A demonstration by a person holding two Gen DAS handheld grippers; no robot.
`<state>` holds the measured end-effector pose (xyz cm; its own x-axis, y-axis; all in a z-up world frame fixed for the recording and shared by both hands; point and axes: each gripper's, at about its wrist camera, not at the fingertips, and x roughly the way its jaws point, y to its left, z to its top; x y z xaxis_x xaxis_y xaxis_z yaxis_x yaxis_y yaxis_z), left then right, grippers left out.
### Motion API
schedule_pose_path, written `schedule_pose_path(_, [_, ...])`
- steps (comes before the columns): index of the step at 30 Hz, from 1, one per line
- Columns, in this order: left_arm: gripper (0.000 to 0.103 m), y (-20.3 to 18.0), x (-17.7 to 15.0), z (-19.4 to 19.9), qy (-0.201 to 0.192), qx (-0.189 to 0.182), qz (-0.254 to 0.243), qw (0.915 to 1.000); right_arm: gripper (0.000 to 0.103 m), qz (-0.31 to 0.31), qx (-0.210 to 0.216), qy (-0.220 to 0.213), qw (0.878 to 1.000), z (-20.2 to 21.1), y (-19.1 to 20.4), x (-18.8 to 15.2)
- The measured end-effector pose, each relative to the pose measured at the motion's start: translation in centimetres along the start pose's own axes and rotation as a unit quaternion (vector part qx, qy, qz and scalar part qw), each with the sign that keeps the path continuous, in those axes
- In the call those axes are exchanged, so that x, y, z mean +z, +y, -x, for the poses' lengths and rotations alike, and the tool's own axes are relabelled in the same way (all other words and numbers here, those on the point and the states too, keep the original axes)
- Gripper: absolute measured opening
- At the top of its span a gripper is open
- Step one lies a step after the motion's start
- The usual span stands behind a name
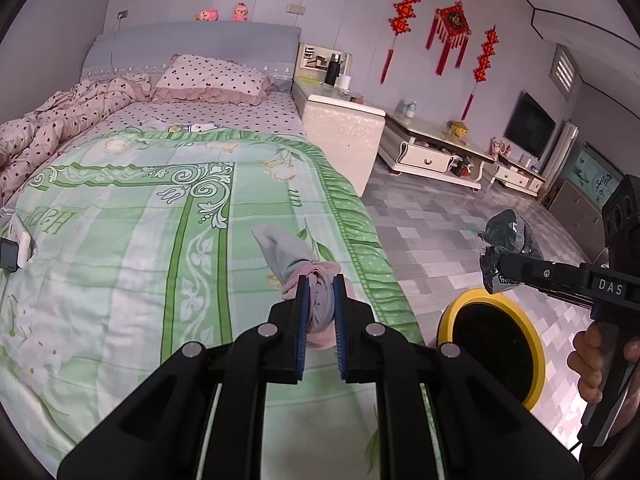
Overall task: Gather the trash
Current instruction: 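Carry the sock with the left tool while the right carries the packet over the bin, then open the left tool over the bin while the right tool opens too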
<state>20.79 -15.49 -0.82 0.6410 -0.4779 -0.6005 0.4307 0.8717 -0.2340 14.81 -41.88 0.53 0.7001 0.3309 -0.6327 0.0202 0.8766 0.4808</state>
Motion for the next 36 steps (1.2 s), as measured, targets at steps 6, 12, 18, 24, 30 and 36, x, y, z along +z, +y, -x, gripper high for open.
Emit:
schedule_pose_path(6, [0.011, -3.9, 0.2, 0.0, 0.001, -0.023, -0.013, 0.9997, 0.035, -0.019, -0.016, -0.02, 0.999, 3.3, -3.0, 0.0])
schedule_pose_path(12, [0.011, -7.8, -0.3, -1.1, 0.011, -0.047, -0.027, 0.9985, 0.035, -0.039, -0.035, -0.035, 0.998, 5.8, -6.4, -0.2])
schedule_pose_path(18, [0.011, -11.6, -1.1, -3.3, 0.027, -0.068, -0.044, 0.9964, 0.035, -0.057, -0.056, -0.047, 0.996, 7.6, -10.0, -0.6])
schedule_pose_path(24, [0.011, -15.0, -2.5, -5.9, 0.05, -0.086, -0.058, 0.9933, 0.035, -0.082, -0.077, -0.049, 0.992, 8.1, -13.7, -1.3])
schedule_pose_path(30, [0.011, -17.8, -4.5, -8.7, 0.075, -0.093, -0.079, 0.9896, 0.035, -0.1, -0.106, -0.046, 0.988, 7.9, -16.7, -2.1])
schedule_pose_path(36, [0.011, -19.6, -6.3, -10.8, 0.091, -0.095, -0.099, 0.9864, 0.035, -0.12, -0.13, -0.036, 0.984, 7.2, -19.3, -2.7])
